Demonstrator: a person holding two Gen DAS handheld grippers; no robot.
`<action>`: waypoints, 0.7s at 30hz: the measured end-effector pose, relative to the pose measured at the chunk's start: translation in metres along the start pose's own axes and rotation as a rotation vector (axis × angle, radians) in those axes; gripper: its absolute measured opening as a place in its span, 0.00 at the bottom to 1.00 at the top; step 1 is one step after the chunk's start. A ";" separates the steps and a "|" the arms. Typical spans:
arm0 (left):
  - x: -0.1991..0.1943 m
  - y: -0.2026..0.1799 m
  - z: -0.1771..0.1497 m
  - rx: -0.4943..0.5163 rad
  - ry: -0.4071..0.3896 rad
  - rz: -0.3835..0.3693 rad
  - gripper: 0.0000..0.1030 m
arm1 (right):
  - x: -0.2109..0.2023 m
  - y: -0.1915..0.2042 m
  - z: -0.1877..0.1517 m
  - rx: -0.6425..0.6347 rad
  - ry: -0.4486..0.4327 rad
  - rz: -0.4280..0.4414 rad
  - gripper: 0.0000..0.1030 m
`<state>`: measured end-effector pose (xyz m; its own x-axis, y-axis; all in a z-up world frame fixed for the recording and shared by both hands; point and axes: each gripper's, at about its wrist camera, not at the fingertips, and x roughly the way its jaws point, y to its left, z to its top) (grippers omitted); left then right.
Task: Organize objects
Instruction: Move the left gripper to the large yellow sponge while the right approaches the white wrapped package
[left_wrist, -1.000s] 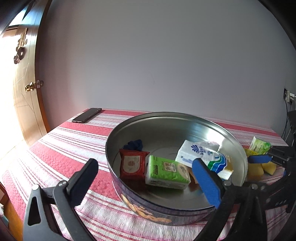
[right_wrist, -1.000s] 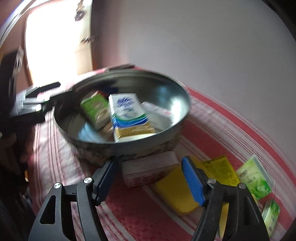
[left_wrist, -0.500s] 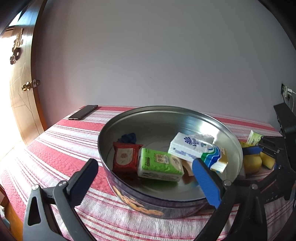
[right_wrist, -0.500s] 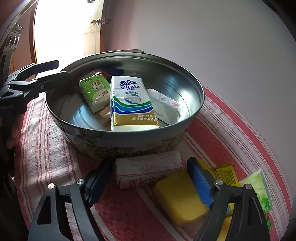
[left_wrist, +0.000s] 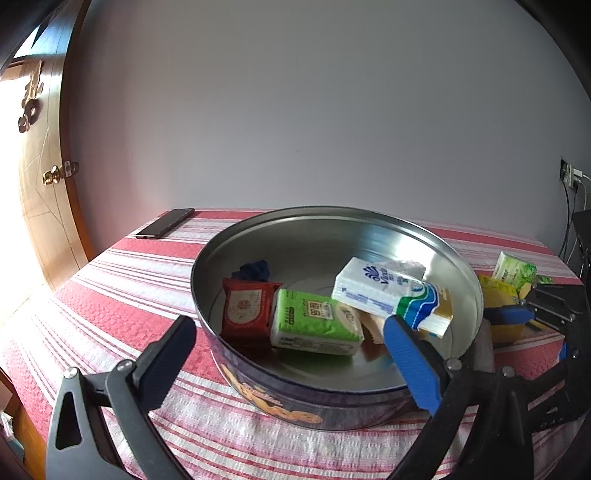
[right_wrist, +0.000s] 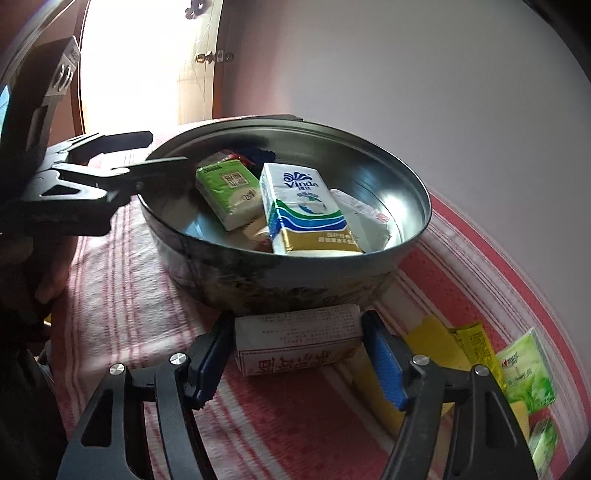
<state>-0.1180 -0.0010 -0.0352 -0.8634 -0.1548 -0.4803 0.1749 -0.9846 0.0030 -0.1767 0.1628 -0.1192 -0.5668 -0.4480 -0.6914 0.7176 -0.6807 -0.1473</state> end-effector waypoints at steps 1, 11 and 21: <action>0.000 -0.002 0.000 0.005 0.000 0.000 1.00 | 0.000 0.001 0.000 0.004 0.000 -0.004 0.69; -0.006 -0.026 0.001 0.049 -0.008 -0.017 1.00 | -0.028 -0.005 -0.016 0.073 -0.081 -0.033 0.69; -0.012 -0.082 0.004 0.155 -0.014 -0.090 1.00 | -0.070 -0.035 -0.035 0.261 -0.256 -0.312 0.69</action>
<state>-0.1243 0.0811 -0.0262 -0.8791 -0.0652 -0.4722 0.0224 -0.9952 0.0958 -0.1482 0.2381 -0.0899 -0.8437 -0.3051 -0.4417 0.3904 -0.9135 -0.1147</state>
